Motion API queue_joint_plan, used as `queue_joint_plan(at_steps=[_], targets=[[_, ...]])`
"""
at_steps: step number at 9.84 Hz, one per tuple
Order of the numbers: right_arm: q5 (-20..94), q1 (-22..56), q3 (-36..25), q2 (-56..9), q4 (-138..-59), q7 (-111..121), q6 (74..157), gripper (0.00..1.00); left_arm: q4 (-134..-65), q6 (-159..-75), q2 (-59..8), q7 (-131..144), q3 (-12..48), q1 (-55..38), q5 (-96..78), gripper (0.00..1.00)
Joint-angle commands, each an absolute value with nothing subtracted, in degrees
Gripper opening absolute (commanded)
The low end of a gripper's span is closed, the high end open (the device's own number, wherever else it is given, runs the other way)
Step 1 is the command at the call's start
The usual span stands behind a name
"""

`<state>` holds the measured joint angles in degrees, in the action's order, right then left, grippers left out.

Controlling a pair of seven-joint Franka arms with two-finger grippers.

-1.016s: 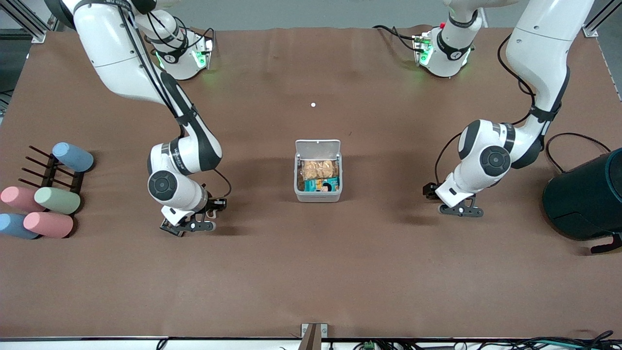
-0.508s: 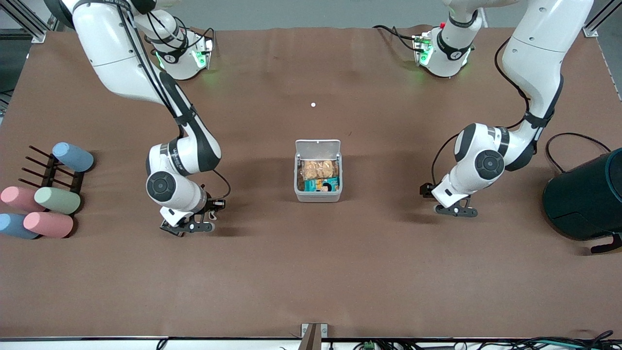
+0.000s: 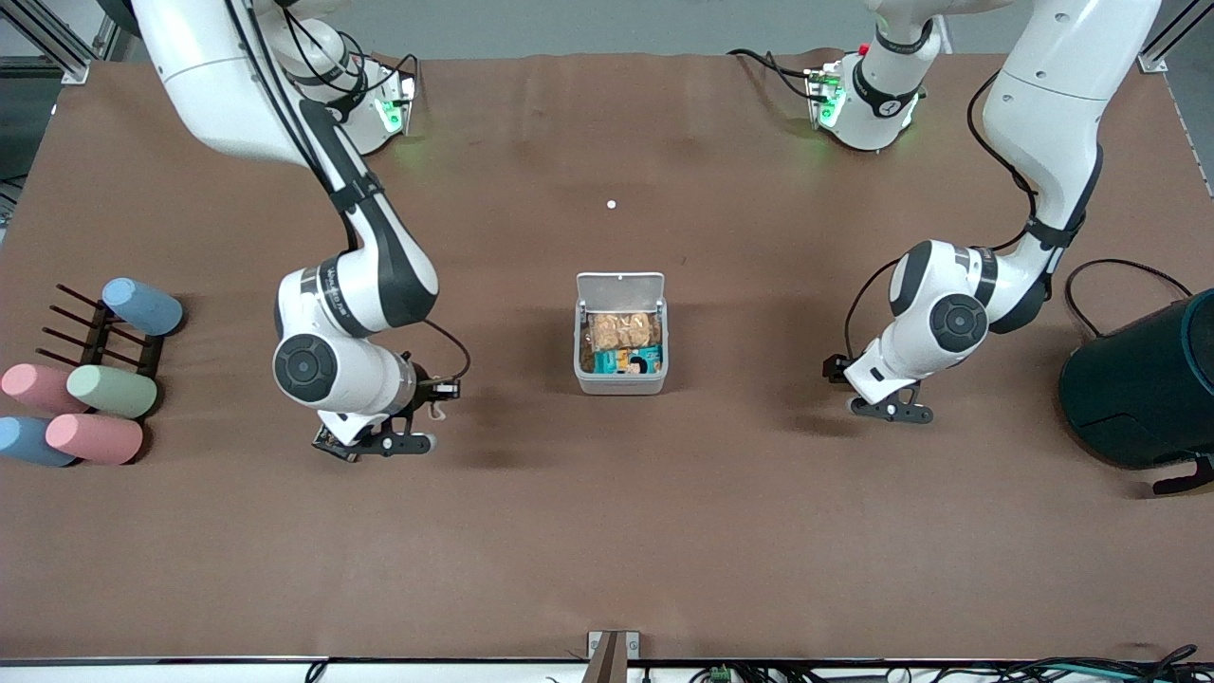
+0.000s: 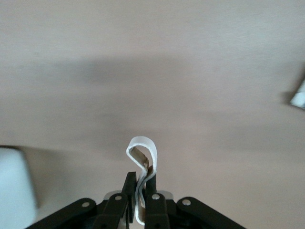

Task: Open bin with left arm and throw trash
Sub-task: 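Grasp the tape roll with the left gripper while the right gripper grasps the strip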

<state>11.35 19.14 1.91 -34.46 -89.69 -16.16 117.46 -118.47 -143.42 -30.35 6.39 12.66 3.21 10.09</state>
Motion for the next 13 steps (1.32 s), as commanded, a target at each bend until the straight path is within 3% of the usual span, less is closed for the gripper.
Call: queue_joint_plan(at_steps=[1,3,4,6,11,12,13], targets=[[15.19,23.27,1.76,-34.37,-87.03,-21.06,117.16,0.12,-119.53,-142.12,-28.83,4.14,13.27,5.44,11.16,0.55],[15.21,28.89,1.76,-35.06,-82.73,-29.83,117.94,0.12,-118.92,-139.58,-28.83,4.83,13.27,5.54,11.16,0.21],[15.21,31.18,1.76,-36.11,-80.36,-32.14,118.21,0.12,-118.57,-138.7,-28.74,5.1,13.36,5.54,11.16,0.14],[16.95,34.96,1.76,-36.82,-79.98,-35.58,118.92,0.12,-116.81,-137.39,-27.26,4.75,13.36,5.28,11.16,0.13],[18.02,40.86,1.67,-39.46,-79.98,-39.55,126.46,0.13,-100.76,-113.69,-23.04,2.9,15.03,5.45,10.73,0.13],[17.93,40.78,1.67,-39.38,-79.98,-39.2,126.3,0.25,-97.42,-109.47,-22.59,2.81,15.03,5.19,10.55,0.13],[18.02,40.61,1.67,-39.38,-79.98,-39.37,126.3,0.51,-94.86,-106.64,-22.59,2.9,15.12,5.1,10.46,0.13]])
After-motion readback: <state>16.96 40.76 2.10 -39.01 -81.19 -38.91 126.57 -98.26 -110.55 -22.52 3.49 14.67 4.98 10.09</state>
